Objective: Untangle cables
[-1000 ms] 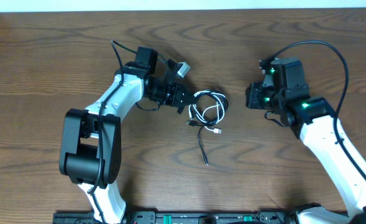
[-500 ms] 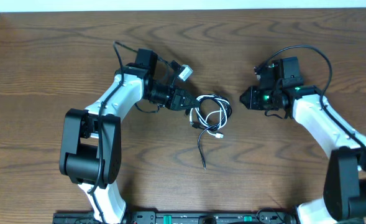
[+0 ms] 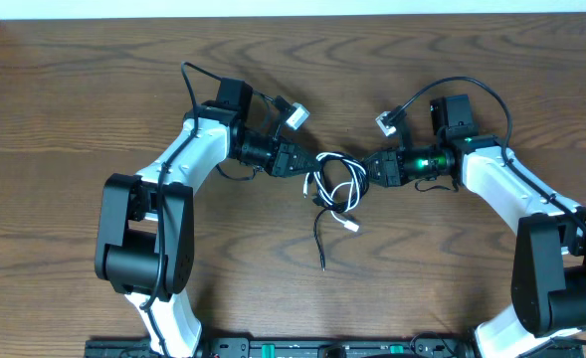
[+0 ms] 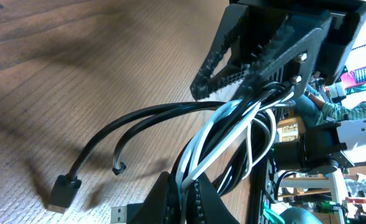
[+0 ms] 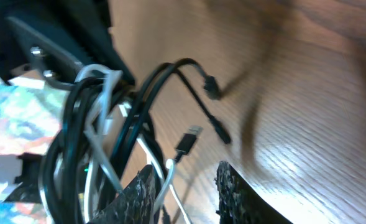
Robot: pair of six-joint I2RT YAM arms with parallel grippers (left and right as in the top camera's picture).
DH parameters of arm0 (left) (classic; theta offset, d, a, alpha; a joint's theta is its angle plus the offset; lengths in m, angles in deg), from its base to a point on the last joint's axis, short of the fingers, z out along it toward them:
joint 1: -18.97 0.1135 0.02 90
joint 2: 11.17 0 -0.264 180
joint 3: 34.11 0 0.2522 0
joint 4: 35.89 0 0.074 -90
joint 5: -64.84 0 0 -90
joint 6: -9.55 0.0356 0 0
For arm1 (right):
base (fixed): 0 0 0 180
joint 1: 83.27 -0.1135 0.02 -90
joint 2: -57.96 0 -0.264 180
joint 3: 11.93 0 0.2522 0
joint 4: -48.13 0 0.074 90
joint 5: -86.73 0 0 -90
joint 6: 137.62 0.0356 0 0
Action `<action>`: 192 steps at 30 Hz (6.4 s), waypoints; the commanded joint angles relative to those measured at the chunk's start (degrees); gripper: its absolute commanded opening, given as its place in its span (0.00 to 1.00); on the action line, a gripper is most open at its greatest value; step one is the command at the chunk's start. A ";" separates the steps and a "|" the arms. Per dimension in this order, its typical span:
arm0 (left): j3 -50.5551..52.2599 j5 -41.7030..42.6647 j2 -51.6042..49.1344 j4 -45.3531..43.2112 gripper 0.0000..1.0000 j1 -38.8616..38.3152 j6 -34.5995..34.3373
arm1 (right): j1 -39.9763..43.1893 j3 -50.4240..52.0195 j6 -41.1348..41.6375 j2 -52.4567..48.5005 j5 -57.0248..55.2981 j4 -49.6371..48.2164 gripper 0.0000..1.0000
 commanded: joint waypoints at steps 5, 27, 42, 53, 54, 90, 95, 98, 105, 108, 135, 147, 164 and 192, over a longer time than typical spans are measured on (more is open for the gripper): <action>-0.44 2.01 1.57 0.31 0.07 0.20 1.01 | -3.28 -0.15 -1.99 0.02 4.57 0.07 0.30; -0.44 1.99 1.57 0.31 0.08 0.20 1.01 | -3.56 -0.13 1.29 0.02 3.91 12.90 0.24; -0.44 1.99 1.57 0.31 0.07 0.20 0.98 | -8.96 -0.13 10.36 0.02 -1.11 9.29 0.28; -0.44 1.99 1.57 0.33 0.07 0.20 0.96 | -11.89 -0.13 14.40 0.09 -25.94 15.58 0.29; -0.44 2.01 1.57 0.33 0.07 0.20 0.92 | -11.89 -0.13 14.38 0.17 -27.50 16.76 0.29; -0.44 -17.35 1.57 -4.50 0.24 -3.48 -12.96 | -12.02 -0.15 18.95 0.37 -38.47 3.30 0.32; -0.48 -27.87 1.73 -4.87 0.58 -3.48 -21.00 | -10.34 -0.15 18.91 0.37 -39.08 3.89 0.35; -0.52 -28.22 2.73 -4.74 0.59 -3.48 -21.42 | -8.07 -0.15 18.93 0.37 -39.80 4.76 0.35; -0.50 -36.59 7.21 -3.19 0.38 -8.70 -25.46 | 5.42 -0.15 18.91 0.37 -34.62 6.69 0.38; -0.26 -40.19 6.69 -3.19 0.36 -12.22 -25.59 | 8.22 -0.15 18.80 0.37 -35.34 7.15 0.38; 0.66 -55.76 -1.44 -6.27 0.37 -29.07 -32.37 | 8.83 -0.13 18.69 0.37 -39.15 7.98 0.34; 0.70 -56.15 -3.61 -6.88 0.24 -29.07 -34.03 | 8.83 -0.13 18.69 0.37 -39.15 8.00 0.33; -0.24 -56.13 -0.57 -6.62 0.08 -28.52 -33.99 | 8.90 -0.13 18.67 0.37 -39.23 9.66 0.37; -0.87 -6.32 20.31 -11.80 0.07 -2.43 -39.91 | 8.92 -0.15 -21.66 0.37 28.98 2.47 0.49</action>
